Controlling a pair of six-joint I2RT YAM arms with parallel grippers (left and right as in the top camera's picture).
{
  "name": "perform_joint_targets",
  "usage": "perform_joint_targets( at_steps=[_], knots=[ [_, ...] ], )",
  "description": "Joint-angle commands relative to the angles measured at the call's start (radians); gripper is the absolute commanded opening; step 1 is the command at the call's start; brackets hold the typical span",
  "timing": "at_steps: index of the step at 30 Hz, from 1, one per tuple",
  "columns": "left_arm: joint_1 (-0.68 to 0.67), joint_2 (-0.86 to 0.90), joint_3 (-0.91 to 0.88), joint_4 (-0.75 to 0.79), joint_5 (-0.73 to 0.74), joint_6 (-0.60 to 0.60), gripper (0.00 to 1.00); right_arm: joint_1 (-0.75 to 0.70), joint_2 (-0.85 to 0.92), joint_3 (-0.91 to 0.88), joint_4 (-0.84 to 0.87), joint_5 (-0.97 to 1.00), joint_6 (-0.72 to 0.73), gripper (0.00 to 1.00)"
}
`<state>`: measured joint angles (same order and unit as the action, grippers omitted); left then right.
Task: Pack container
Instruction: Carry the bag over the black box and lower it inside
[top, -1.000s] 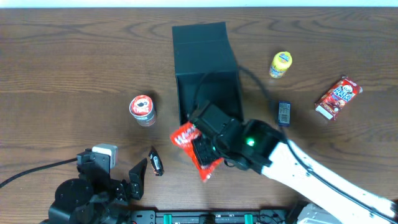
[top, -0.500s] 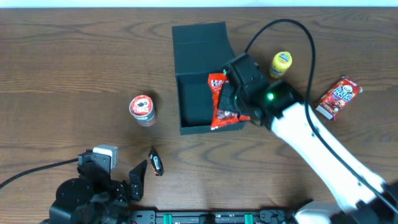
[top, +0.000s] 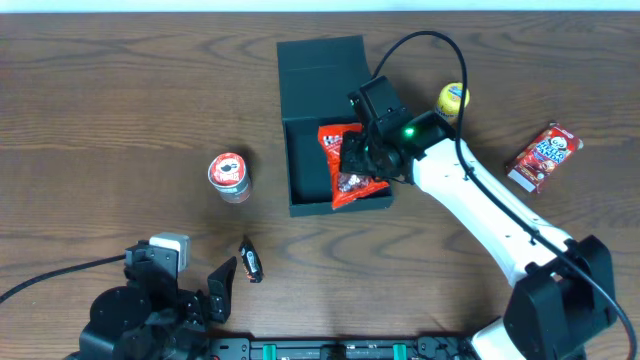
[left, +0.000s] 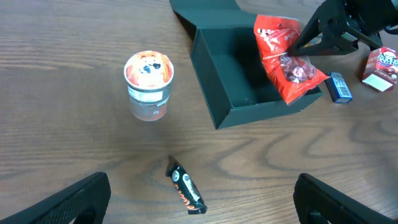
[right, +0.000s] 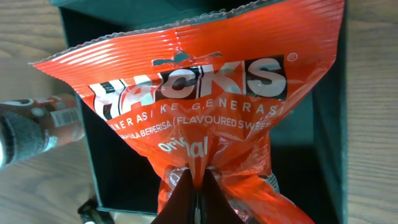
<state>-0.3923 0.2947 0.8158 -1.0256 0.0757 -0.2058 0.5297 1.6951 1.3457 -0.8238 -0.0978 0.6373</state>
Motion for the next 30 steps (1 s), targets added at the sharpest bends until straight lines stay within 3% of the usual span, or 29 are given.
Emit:
perform_joint_targets(
  at_steps=[1,17,30],
  knots=[
    [0.006,0.005,0.013,-0.003,0.003,0.004,0.95,0.006,-0.006,0.018,0.005,0.044,-0.051,0.02],
    [0.006,0.005,0.013,-0.003,0.003,0.004,0.95,0.006,0.093,0.014,0.08,0.077,-0.065,0.02],
    [0.006,0.005,0.013,-0.003,0.003,0.004,0.95,0.007,0.093,0.014,0.081,0.191,0.006,0.02]
  ],
)
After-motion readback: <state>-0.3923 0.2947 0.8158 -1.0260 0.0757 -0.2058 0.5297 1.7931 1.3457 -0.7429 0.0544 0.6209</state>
